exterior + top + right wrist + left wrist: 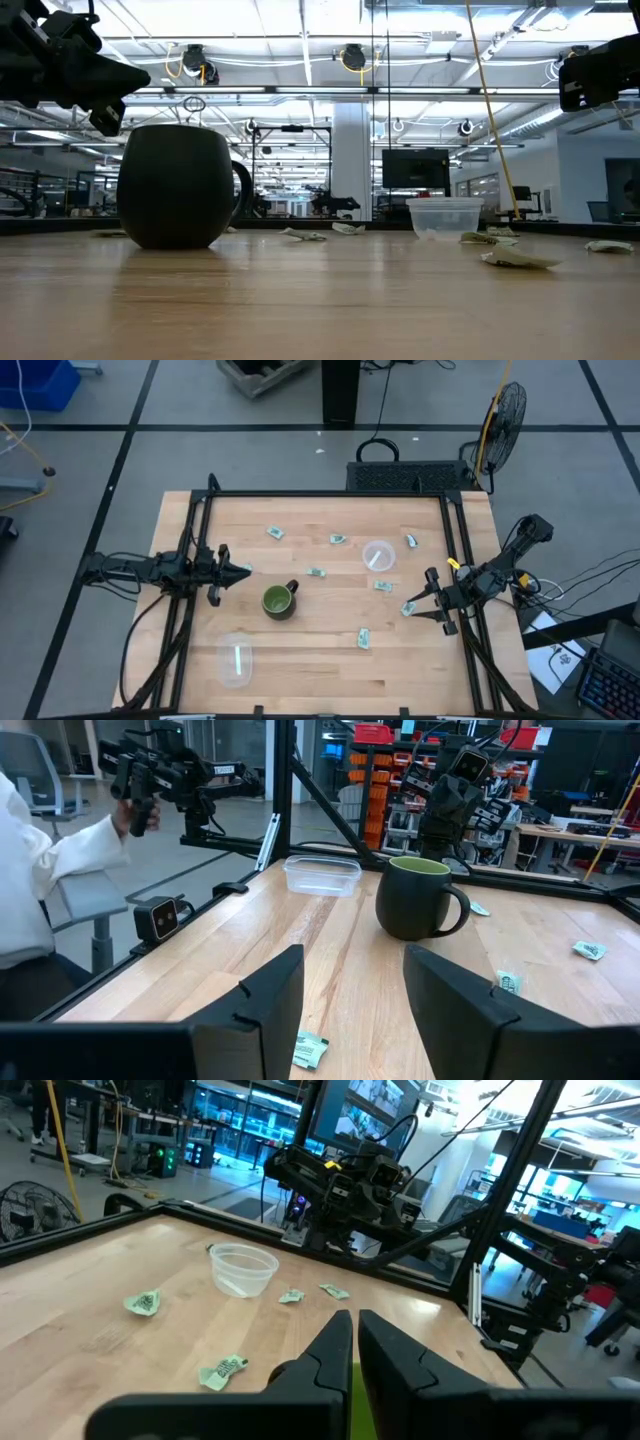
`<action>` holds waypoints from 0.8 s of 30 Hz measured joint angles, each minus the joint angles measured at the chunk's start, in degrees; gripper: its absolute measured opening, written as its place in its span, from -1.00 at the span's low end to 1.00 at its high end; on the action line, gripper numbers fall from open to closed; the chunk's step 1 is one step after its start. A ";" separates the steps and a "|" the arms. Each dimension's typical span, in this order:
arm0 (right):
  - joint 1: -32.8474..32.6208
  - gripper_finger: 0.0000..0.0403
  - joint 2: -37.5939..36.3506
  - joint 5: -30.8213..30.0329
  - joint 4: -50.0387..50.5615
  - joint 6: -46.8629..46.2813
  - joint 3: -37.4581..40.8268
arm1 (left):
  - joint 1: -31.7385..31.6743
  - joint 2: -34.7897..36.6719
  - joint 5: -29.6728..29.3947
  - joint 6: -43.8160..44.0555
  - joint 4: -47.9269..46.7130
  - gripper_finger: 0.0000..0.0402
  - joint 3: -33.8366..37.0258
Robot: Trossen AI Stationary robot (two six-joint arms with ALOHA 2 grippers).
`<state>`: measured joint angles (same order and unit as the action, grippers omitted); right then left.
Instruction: Pick and place Stevia / Truvia into bins
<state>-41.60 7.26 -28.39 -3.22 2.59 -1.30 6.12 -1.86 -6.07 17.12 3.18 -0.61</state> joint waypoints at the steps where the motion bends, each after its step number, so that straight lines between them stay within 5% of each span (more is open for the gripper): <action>1: 0.01 -0.17 -0.01 -0.02 0.00 0.00 0.01 | 0.01 0.00 0.00 0.00 0.00 -0.87 0.01; 24: 0.02 -0.17 -0.02 -0.01 0.00 -0.01 0.00 | 0.01 0.02 -8.28 2.19 4.59 -0.87 0.01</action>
<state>-41.58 7.25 -28.39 -3.22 2.58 -1.30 6.13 -1.85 -14.35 19.32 7.77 -0.60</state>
